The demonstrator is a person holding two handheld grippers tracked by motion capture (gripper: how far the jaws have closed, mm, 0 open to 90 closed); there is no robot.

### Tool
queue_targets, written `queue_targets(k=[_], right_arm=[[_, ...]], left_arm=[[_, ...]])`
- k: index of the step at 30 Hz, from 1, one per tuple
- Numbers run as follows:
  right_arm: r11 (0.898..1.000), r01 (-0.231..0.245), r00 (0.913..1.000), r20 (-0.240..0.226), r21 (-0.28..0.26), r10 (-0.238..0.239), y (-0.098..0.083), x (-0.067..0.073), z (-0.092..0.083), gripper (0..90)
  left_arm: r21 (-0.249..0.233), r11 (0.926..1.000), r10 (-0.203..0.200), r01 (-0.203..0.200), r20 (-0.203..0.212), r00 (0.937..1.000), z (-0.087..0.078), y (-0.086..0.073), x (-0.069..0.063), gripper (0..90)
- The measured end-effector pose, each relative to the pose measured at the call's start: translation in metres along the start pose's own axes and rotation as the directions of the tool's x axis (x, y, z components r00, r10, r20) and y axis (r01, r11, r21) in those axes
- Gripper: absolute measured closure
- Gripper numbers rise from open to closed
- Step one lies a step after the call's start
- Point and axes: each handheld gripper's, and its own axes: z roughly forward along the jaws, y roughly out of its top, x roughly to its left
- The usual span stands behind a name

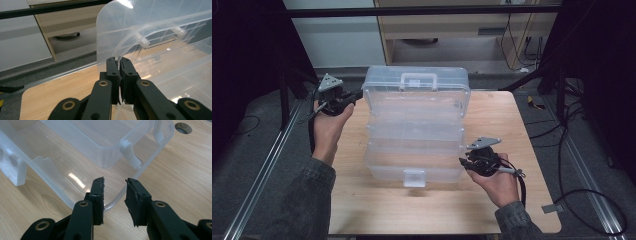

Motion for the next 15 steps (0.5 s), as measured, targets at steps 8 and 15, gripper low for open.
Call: queue_targets(k=[8, 15], right_arm=[[1.0, -0.006, 1.0, 0.006, -0.002, 0.006, -0.0003, -0.0004, 0.0014, 67.1], [1.0, -0.002, 1.0, 0.004, -0.002, 0.002, -0.0002, -0.0003, 0.0015, 67.1]], left_arm=[[0.002, 0.9999, -0.015, 0.015, 0.004, 0.9999, 0.0039, 0.0025, 0.0027, 86.7], [0.012, 0.9998, -0.018, 0.018, 0.005, 0.9998, 0.0075, 0.0062, 0.0046, 86.9]])
